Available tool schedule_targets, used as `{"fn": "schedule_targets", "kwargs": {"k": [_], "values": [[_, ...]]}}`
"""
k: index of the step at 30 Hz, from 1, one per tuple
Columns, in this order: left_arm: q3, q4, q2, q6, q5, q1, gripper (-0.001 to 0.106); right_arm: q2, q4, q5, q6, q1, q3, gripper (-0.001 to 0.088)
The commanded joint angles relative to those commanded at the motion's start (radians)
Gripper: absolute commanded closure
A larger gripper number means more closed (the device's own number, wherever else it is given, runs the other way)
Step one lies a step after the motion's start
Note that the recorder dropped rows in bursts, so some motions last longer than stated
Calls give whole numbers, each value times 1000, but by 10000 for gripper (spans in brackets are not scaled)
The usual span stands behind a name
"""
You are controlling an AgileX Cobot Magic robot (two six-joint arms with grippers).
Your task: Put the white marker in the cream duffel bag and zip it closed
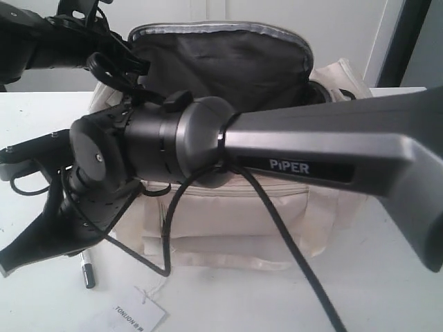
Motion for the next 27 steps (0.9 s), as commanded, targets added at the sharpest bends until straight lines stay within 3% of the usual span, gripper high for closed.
{"fn": "schedule_targets", "kwargs": {"k": [6, 12, 16, 24, 27], "values": [[0, 0, 0, 0, 0, 0, 1053, 4, -46, 63, 40, 26, -11, 868], [0, 0, 0, 0, 0, 0, 1053, 4, -48, 18, 73, 40, -11, 868], [0, 0, 0, 0, 0, 0, 1053, 33, -164, -38, 210, 76, -12, 868], [0, 0, 0, 0, 0, 0, 1053, 100, -384, -134, 561, 76, -12, 868], [0, 0, 0, 0, 0, 0, 1053, 126, -418, -134, 619, 76, -12, 868]]}}
